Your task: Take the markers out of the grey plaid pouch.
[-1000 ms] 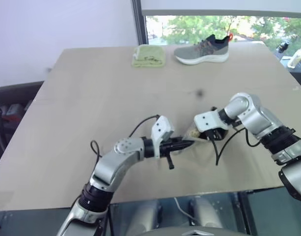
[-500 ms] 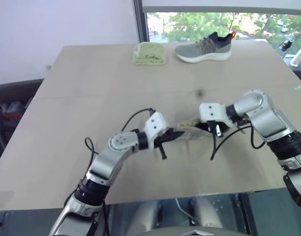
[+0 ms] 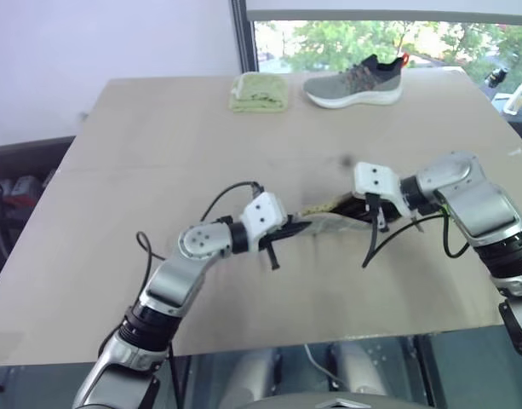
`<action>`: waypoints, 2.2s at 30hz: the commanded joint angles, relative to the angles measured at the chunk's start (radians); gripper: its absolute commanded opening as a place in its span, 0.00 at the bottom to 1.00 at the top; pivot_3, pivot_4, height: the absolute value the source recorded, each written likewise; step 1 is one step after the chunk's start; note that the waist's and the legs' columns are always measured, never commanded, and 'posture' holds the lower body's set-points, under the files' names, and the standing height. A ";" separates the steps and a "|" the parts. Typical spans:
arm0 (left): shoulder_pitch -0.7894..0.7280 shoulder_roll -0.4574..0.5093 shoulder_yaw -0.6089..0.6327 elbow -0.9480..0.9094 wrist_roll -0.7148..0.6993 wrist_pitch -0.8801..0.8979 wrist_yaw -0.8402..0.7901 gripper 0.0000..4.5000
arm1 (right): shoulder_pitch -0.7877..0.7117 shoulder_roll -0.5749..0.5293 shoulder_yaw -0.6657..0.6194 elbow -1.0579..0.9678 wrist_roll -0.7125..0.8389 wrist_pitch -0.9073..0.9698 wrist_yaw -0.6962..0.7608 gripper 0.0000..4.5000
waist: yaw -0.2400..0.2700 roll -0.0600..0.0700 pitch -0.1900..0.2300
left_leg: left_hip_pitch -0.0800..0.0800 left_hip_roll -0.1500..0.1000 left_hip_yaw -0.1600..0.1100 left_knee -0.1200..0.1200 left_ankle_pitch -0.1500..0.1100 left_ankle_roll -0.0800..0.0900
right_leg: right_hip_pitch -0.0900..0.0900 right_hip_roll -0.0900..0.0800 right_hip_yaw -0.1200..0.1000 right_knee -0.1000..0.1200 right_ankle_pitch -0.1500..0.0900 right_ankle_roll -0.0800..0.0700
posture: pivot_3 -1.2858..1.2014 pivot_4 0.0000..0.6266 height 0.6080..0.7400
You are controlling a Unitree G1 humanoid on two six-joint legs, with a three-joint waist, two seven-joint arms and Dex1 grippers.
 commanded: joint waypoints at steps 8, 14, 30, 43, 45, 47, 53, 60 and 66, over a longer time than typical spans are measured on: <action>0.017 0.060 -0.023 -0.067 0.036 0.013 -0.053 0.04 | -0.021 -0.059 -0.033 0.018 -0.105 -0.117 -0.119 0.08 | 0.002 0.000 0.000 | -0.002 0.000 0.000 0.000 0.000 0.000 | -0.001 0.000 -0.001 0.000 0.000 0.000 | 0.52 0.24 1.00; -0.027 0.085 -0.008 0.018 0.109 -0.057 -0.031 0.04 | 0.000 -0.067 -0.046 -0.003 -0.099 -0.208 -0.110 0.08 | 0.001 0.000 0.000 | -0.002 0.000 0.000 0.000 0.000 0.000 | -0.001 0.000 -0.001 0.000 0.000 0.000 | 0.52 0.24 1.00; -0.063 0.063 0.010 0.140 0.162 -0.164 0.013 0.04 | 0.031 -0.104 -0.065 -0.113 -0.019 -0.196 -0.066 0.08 | 0.000 0.000 0.000 | -0.003 0.000 -0.001 0.001 0.000 0.000 | -0.002 0.000 -0.001 0.000 0.000 0.000 | 0.52 0.24 1.00; -0.070 0.056 0.017 0.167 0.183 -0.152 0.041 0.04 | 0.032 -0.049 -0.141 -0.216 0.202 -0.130 -0.049 0.08 | 0.000 0.000 0.000 | -0.003 0.000 -0.001 0.002 0.000 0.000 | -0.002 0.000 -0.002 0.000 0.000 0.000 | 0.52 0.24 1.00; -0.074 0.053 0.024 0.177 0.189 -0.154 0.055 0.04 | 0.030 -0.033 -0.164 -0.222 0.246 -0.107 -0.060 0.08 | 0.001 0.000 0.000 | -0.003 0.000 -0.001 0.002 0.000 0.000 | -0.002 0.000 -0.002 0.000 0.000 0.000 | 0.52 0.24 1.00; -0.079 0.053 0.031 0.191 0.197 -0.158 0.070 0.04 | 0.025 0.003 -0.211 -0.225 0.325 -0.057 -0.087 0.08 | 0.001 0.000 0.000 | -0.003 0.000 -0.002 0.002 0.000 0.000 | -0.002 0.000 -0.002 0.000 0.000 0.000 | 0.52 0.24 1.00; -0.090 0.050 0.051 0.241 0.226 -0.181 0.113 0.04 | 0.010 0.206 -0.427 -0.165 0.612 0.139 -0.292 0.08 | -0.001 0.000 0.000 | -0.003 0.000 -0.003 0.002 0.000 0.000 | -0.002 0.000 -0.002 0.001 0.000 0.000 | 0.52 0.24 1.00; -0.079 0.055 0.094 0.253 0.231 -0.176 0.157 0.04 | -0.015 0.392 -0.650 -0.089 0.914 0.313 -0.632 0.08 | -0.002 0.000 0.000 | -0.004 -0.001 -0.004 0.003 0.000 0.000 | -0.001 0.000 -0.003 0.001 0.000 0.000 | 0.52 0.24 1.00; -0.082 0.059 0.128 0.270 0.247 -0.172 0.220 0.04 | -0.046 0.507 -0.821 0.026 1.211 0.376 -1.001 0.08 | -0.005 0.001 0.000 | -0.003 -0.001 -0.003 0.003 0.000 0.000 | -0.002 0.000 -0.002 0.003 0.000 0.000 | 0.52 0.24 1.00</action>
